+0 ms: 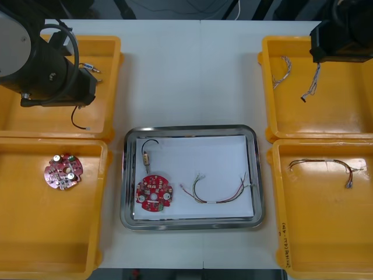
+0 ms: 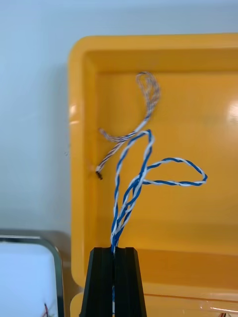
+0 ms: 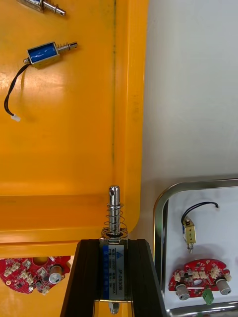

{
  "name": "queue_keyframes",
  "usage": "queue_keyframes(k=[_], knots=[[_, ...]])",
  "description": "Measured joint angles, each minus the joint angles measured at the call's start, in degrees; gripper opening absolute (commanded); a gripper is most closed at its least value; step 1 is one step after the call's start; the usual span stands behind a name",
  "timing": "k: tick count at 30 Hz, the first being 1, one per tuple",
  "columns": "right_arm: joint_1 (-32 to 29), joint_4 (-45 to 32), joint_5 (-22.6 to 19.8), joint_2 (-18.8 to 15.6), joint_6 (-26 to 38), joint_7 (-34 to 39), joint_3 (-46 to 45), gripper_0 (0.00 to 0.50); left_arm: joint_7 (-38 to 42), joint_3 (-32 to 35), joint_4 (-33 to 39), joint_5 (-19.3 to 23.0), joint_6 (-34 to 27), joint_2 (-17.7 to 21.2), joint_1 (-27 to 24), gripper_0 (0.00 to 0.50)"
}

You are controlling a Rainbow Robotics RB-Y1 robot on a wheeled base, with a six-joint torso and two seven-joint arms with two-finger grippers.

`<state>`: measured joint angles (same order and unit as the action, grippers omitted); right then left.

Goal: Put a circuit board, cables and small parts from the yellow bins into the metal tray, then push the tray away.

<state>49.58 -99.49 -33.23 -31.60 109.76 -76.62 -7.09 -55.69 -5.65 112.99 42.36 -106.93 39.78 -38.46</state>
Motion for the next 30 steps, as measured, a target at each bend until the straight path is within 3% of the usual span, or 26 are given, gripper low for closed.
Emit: queue_keyframes(k=[3,12,17,26,30], knots=[[-2.2,-6.0,-2.0,0.0,0.0,-2.4,4.3,0.000,0.0,0.0,0.0,0.0,0.0,0.0,0.0,0.000],[-5.6,-15.4,-2.0,1.3,0.0,-11.7,16.8,0.000,0.0,0.0,0.0,0.0,0.0,0.0,0.0,0.000],[-5.7,-16.4,-1.7,2.1,0.0,-15.2,24.8,0.000,0.0,0.0,0.0,0.1,0.0,0.0,0.0,0.000],[-5.7,-16.4,1.1,4.8,0.0,-34.7,34.4,0.000,0.0,0.0,0.0,0.1,0.0,-0.1,0.0,0.000],[-5.7,-16.3,1.4,5.2,-0.3,-37.9,36.8,0.000,0.0,0.0,0.0,0.1,0.0,-0.1,0.0,0.000]])
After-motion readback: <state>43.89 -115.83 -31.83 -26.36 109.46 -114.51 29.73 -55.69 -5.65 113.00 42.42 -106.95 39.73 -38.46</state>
